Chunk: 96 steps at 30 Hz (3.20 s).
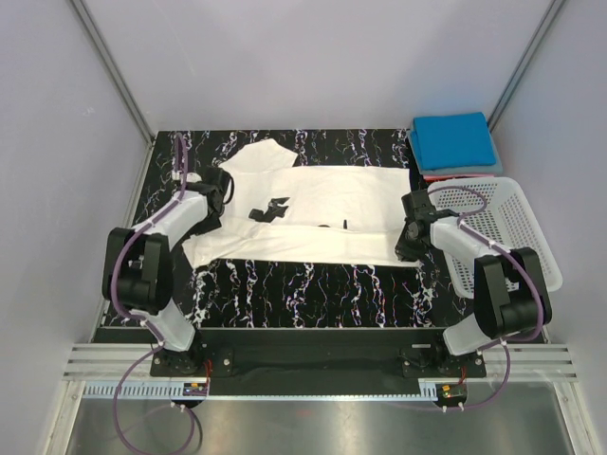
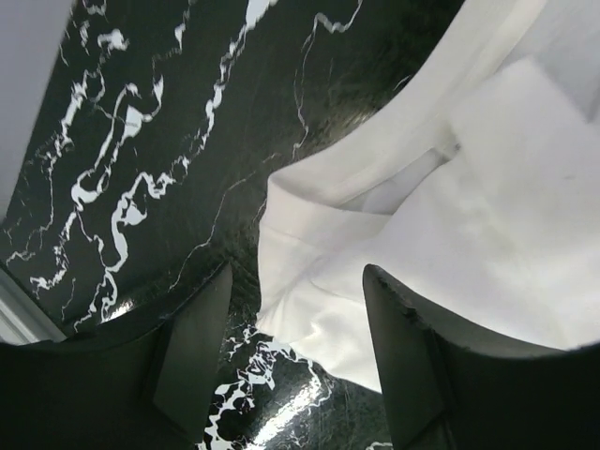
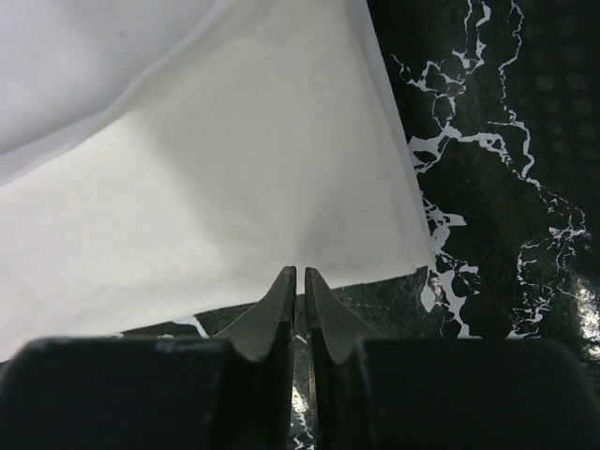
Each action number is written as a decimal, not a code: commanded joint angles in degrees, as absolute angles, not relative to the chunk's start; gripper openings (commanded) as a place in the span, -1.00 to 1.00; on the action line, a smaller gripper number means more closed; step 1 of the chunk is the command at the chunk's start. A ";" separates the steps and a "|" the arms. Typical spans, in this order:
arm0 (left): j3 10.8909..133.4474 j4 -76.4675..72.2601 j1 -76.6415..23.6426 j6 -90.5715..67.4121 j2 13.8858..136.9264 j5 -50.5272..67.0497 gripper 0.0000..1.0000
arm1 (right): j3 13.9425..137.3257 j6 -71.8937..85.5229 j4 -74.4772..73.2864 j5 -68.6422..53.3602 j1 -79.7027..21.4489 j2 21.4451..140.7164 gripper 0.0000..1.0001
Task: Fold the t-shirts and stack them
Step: Fold the tshirt
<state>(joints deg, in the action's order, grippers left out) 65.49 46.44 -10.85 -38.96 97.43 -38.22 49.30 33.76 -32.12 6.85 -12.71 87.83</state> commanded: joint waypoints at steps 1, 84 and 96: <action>68.65 42.56 -11.42 -33.68 91.15 -35.54 0.27 | 52.55 34.11 -32.35 5.90 -12.74 84.90 -0.71; 66.97 17.14 5.19 -25.31 102.13 2.37 -0.28 | 109.51 69.34 -21.36 -4.66 -47.81 135.96 -0.31; 69.78 19.85 5.19 -26.28 103.19 2.73 -1.00 | 107.93 68.03 -16.27 -4.31 -47.55 134.92 -1.00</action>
<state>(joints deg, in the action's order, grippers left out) 66.65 19.90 4.86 -25.56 103.77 2.20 107.74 69.01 -20.34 -6.48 -47.62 136.53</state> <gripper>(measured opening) 0.012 0.012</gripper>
